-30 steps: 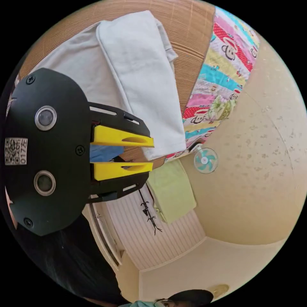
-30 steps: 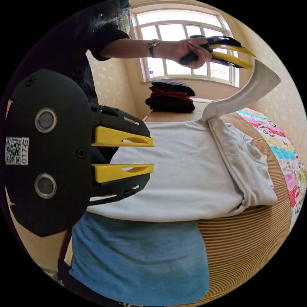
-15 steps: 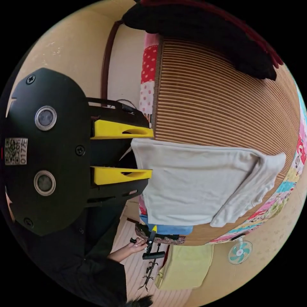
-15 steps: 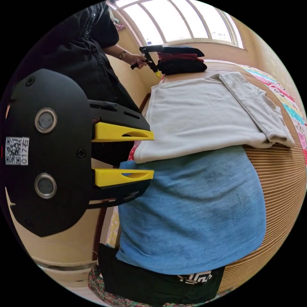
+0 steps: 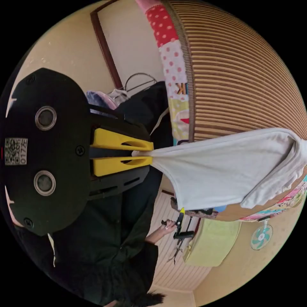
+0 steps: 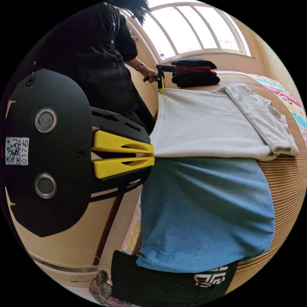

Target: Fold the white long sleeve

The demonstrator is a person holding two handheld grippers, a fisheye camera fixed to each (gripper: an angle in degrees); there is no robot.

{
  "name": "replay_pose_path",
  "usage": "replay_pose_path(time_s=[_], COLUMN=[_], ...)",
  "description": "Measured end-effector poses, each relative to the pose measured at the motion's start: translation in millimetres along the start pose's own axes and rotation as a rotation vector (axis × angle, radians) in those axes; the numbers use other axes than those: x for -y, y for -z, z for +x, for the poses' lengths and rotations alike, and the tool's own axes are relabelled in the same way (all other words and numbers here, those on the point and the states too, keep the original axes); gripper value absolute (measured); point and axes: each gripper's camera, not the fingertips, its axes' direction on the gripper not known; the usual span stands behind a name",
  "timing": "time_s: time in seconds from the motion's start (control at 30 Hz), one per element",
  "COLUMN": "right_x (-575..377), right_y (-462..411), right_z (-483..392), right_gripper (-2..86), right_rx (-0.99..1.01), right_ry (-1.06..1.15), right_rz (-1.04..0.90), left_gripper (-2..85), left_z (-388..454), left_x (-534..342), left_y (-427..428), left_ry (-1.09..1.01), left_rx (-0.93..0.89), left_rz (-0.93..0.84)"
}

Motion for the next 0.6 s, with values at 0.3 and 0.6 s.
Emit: replay_pose_path(time_s=[0.3,0.6], right_x=[-68.8,214.5], right_y=[30.5,78.4], right_z=[41.3,7.8], right_gripper=[1.8,1.8], right_rx=[0.986,1.019], right_ry=[-0.116,0.044], right_rz=[0.492,0.652], left_gripper=[3.5,7.3], left_z=[-1.2,-15.6], left_x=[-92.2,114.0], left_y=[118.7,244.9], left_ry=[-0.035,-0.132], left_rx=[-0.613,-0.798], left_rz=[0.505,0.792])
